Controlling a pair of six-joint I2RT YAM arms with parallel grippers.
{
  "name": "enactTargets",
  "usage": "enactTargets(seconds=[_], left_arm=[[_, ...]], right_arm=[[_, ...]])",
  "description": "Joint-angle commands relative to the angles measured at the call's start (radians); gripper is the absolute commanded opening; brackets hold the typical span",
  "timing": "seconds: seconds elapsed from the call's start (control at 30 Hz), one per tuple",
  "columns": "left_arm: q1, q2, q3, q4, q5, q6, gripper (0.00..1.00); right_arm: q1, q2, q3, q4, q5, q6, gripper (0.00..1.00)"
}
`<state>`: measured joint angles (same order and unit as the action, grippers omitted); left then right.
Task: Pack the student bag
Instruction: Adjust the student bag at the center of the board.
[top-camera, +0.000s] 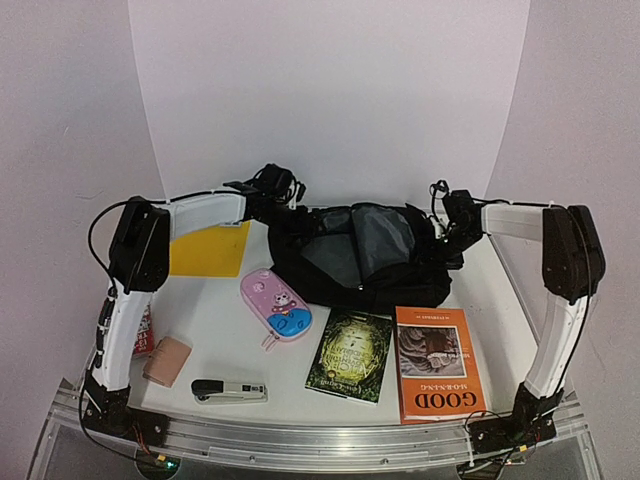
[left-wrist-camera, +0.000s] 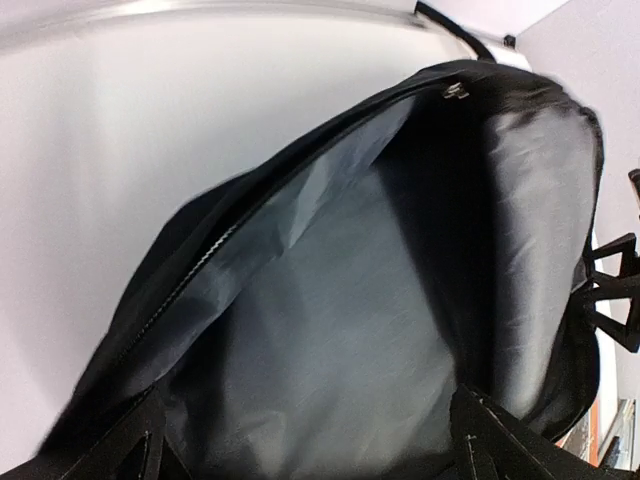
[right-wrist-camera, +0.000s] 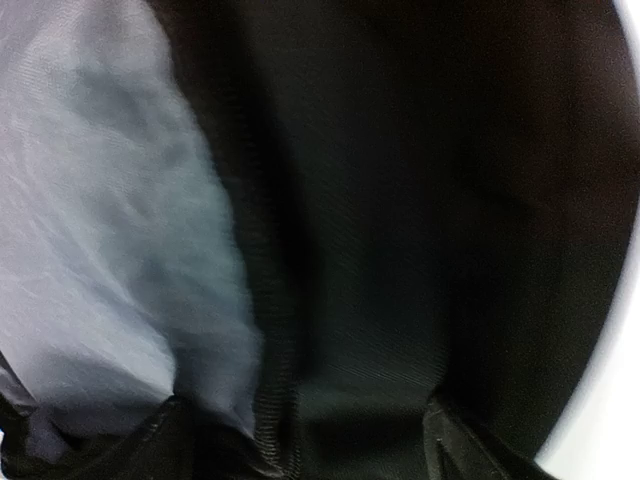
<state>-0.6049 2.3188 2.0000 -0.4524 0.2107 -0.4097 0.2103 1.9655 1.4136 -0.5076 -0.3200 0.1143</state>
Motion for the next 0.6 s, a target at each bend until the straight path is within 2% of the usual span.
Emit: enactTargets(seconds=[0.0, 0.1, 0.23, 0.4, 0.57], left_arm=[[0.04, -0.127, -0.006, -0.072, -0.157, 0.058, 1.0], [0.042, -0.137, -0.03, -0.069, -0.157, 0.07, 0.99], [0.043, -0.183, -0.116, 0.033, -0.061, 0.069, 0.99], [0.067, -0.156, -0.06, -0.075, -0.192, 0.02, 0.97], [0.074, -0.151, -0.107, -0.088, -0.229, -0.003, 0.94]], right_arm=[[-0.014, -0.125, 0.036, -0.058, 0.029, 0.001, 0.87], [-0.012, -0.169, 0.048, -0.062, 0.025, -0.014, 0.9], [-0.013, -0.202, 0.073, -0.067, 0.004, -0.028, 0.92], [-0.013, -0.206, 0.111, -0.075, -0.042, -0.03, 0.97], [0.003, -0.198, 0.141, -0.075, -0.107, -0.026, 0.98]])
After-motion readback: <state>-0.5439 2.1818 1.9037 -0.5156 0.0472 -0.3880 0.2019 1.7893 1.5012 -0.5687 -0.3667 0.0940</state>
